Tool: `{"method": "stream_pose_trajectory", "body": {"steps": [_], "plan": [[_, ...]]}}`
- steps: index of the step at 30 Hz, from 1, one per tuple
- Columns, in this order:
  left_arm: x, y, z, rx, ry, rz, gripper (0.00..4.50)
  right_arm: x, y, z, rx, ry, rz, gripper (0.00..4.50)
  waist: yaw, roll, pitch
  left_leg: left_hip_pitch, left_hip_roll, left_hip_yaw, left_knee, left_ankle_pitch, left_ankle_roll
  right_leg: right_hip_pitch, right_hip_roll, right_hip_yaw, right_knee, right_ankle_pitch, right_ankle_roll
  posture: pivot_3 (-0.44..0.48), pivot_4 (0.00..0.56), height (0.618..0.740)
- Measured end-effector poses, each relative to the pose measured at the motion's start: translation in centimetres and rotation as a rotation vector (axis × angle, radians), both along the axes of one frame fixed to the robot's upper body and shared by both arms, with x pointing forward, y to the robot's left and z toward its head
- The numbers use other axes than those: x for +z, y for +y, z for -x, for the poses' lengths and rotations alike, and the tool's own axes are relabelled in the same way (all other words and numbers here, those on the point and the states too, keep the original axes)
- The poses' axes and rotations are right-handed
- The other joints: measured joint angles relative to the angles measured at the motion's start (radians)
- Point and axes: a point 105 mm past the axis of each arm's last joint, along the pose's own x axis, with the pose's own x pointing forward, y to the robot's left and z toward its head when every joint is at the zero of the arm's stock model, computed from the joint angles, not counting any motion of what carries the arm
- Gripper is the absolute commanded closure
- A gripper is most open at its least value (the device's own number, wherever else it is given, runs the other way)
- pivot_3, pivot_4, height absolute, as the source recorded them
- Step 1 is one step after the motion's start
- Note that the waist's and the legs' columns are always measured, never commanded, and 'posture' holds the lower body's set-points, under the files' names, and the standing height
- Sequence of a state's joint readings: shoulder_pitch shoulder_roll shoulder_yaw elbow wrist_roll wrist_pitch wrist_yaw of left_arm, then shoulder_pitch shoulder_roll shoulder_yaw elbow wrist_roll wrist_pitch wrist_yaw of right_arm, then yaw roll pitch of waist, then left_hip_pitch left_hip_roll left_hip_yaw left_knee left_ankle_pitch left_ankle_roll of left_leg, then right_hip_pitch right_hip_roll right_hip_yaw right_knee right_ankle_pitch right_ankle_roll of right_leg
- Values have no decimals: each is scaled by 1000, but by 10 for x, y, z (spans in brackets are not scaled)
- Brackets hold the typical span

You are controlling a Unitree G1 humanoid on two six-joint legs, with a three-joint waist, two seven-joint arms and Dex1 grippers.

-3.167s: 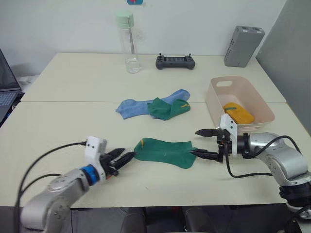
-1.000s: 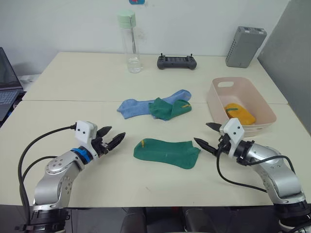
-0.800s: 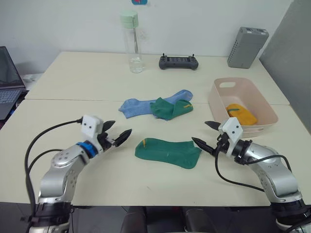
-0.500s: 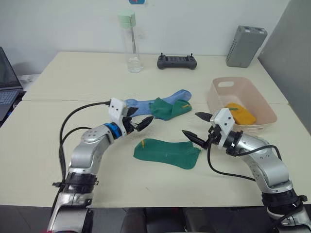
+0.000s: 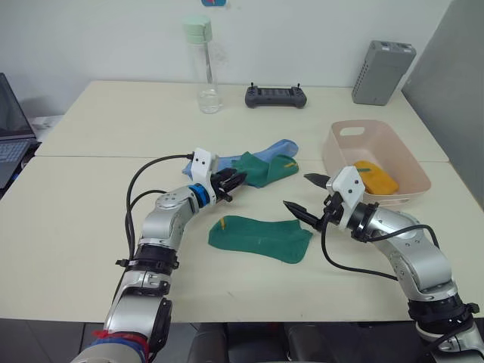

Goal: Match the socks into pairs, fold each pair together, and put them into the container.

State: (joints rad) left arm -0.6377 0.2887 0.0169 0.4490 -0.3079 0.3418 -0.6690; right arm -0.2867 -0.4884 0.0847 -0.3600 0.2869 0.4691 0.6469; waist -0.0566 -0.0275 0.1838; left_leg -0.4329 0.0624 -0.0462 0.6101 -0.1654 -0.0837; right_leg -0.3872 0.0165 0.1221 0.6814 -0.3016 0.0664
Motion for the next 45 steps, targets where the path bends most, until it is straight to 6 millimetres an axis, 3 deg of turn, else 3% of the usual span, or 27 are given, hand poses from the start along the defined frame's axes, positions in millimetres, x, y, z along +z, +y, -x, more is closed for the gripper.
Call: {"method": "stream_pose_trajectory", "body": {"steps": [2,3,14,18,23,38,41,45], "plan": [[-3,1,-1,4,10,0,4410,0,0,0,-1,0,0,0,0,0,0,0,0,0,0,0,0,0,0,0,0,0,0,0,150,740],[-4,2,-1,7,12,1,4478,0,0,0,-2,0,-1,0,1,0,0,0,0,0,0,0,0,0,0,0,0,0,0,0,150,740],[19,2,-2,-4,-71,29,4478,0,-1,-1,-11,-3,-2,0,1,0,0,0,0,0,0,0,0,0,0,0,0,0,0,0,150,740],[15,14,3,25,-41,43,3671,0,-1,-1,-11,-2,-2,0,-1,0,0,0,0,0,0,0,0,0,0,0,0,0,0,0,150,740],[0,23,10,59,57,87,2126,-2,5,3,18,-1,19,0,1,0,0,0,0,-1,0,0,0,0,0,0,0,0,0,0,150,740],[-11,-1,-5,51,180,193,2126,-3,10,4,37,-10,48,0,6,0,0,0,0,-1,0,0,0,0,0,-1,0,0,0,0,150,740],[-5,-5,-7,35,161,201,2126,-3,10,4,33,-11,48,0,6,0,0,0,0,-1,0,0,0,0,0,-1,0,0,0,0,150,740],[3,-9,-10,29,128,208,3024,-3,9,4,24,-11,45,0,5,0,0,0,0,-1,0,0,0,0,0,-1,0,0,0,0,150,740]]}}
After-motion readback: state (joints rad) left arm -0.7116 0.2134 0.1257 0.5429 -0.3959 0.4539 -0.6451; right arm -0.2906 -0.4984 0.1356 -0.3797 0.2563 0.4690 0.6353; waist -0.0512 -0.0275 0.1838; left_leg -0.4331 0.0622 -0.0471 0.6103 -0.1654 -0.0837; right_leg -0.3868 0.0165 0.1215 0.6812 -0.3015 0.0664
